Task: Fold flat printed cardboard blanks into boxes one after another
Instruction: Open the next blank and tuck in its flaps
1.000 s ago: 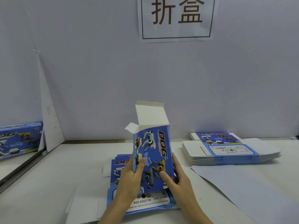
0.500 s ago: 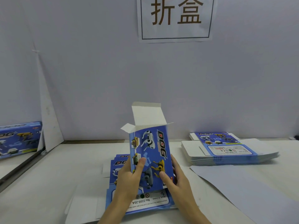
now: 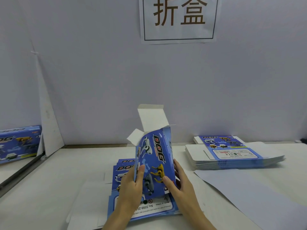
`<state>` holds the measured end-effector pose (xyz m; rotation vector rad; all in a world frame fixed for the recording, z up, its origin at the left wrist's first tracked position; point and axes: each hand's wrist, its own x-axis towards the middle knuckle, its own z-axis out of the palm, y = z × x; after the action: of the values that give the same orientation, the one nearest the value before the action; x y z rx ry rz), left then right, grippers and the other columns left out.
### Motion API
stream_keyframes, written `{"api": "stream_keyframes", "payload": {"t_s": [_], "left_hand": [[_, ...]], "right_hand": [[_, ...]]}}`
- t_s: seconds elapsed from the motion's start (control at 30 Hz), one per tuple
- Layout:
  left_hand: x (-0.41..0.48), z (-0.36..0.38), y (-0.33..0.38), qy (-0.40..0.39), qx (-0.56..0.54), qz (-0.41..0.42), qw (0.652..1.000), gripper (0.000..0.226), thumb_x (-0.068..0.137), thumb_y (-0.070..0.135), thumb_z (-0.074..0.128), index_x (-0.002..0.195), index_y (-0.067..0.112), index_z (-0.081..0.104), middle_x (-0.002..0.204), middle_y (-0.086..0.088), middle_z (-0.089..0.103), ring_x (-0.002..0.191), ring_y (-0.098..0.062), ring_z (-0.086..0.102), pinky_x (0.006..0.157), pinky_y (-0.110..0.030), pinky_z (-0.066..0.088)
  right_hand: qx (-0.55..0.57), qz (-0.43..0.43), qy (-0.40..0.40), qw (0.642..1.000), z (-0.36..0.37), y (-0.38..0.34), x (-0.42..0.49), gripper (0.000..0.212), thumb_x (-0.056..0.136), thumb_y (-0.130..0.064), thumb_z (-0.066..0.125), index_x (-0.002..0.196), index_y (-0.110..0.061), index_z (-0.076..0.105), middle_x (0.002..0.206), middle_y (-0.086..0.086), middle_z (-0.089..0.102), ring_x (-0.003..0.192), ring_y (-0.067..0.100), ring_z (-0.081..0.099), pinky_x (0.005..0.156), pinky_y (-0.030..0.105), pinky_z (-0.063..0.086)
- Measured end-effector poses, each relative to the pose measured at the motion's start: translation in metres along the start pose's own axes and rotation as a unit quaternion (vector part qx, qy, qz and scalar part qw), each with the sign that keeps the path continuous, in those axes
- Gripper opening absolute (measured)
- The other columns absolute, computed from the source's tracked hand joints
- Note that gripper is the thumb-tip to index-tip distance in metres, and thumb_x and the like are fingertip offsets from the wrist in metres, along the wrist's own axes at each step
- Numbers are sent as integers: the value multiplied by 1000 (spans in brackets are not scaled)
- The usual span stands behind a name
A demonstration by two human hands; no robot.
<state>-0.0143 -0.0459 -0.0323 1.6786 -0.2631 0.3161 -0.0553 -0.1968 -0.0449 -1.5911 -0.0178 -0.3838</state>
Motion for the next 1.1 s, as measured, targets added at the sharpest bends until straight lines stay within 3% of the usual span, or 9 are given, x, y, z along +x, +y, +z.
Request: {"api": "stream_keyframes", "payload": {"t_s": [0.17,0.37,0.47,0.57,0.7,0.8,0.9,1.0,1.1], "left_hand": [[1,-4,11,-52,-19,-3,998,37,74,49,59,106,30,60,92,18,69,90,-7,66,60,-7,48],[24,-46,38,-215,35,42,975,74,66,26,83,131,32,47,118,11,66,109,-6,62,76,-22,56],[28,-54,56,-164,136,96,972,58,64,27,87,115,29,59,109,18,68,105,3,61,83,-16,51],[24,-55,72,-102,162,150,970,40,65,25,85,92,39,59,81,24,68,86,15,60,67,-3,45],[15,-52,86,-79,144,159,974,41,71,4,81,77,35,55,68,4,65,76,19,58,55,0,42],[11,-50,98,-84,130,185,971,23,66,37,81,84,41,66,83,12,70,83,13,61,65,-8,46],[11,-51,105,-133,44,166,976,76,68,59,76,134,31,50,120,16,64,112,-7,60,89,-26,49],[8,-49,112,-144,-57,102,983,90,62,78,63,139,34,45,122,6,64,112,-18,63,86,-38,56],[4,-50,123,-167,-79,49,982,78,70,66,60,137,27,47,123,1,65,115,-20,61,98,-47,48]], "right_hand": [[30,20,-13,999,-6,-11,7,77,74,-37,75,140,-29,38,122,-3,64,107,15,66,81,39,59],[49,-13,-76,996,-34,-54,20,72,61,-12,83,126,-15,53,112,6,70,101,19,68,69,25,56],[-11,-25,-76,997,-43,-72,19,55,59,-8,82,110,-8,61,100,3,74,92,15,70,67,21,54],[-136,-21,-47,989,-47,-80,16,27,65,-22,88,87,-22,73,79,-14,74,74,-3,66,62,8,47],[-195,-26,-16,980,-50,-86,13,28,74,-31,80,100,-24,69,96,-14,70,91,1,62,68,1,43],[-129,-84,-31,988,-52,-104,9,31,68,-23,87,93,-21,71,90,-7,74,88,7,67,72,14,48],[-34,-90,-87,992,-52,-124,7,62,60,-42,77,115,-22,59,108,-5,71,100,11,67,80,26,55],[-55,-33,-115,991,-49,-135,1,55,68,-54,63,116,-28,55,111,-4,69,100,15,68,79,32,59],[-95,10,-124,988,-46,-142,-2,45,76,-50,59,114,-25,54,104,3,69,89,12,71,74,26,58]]}}
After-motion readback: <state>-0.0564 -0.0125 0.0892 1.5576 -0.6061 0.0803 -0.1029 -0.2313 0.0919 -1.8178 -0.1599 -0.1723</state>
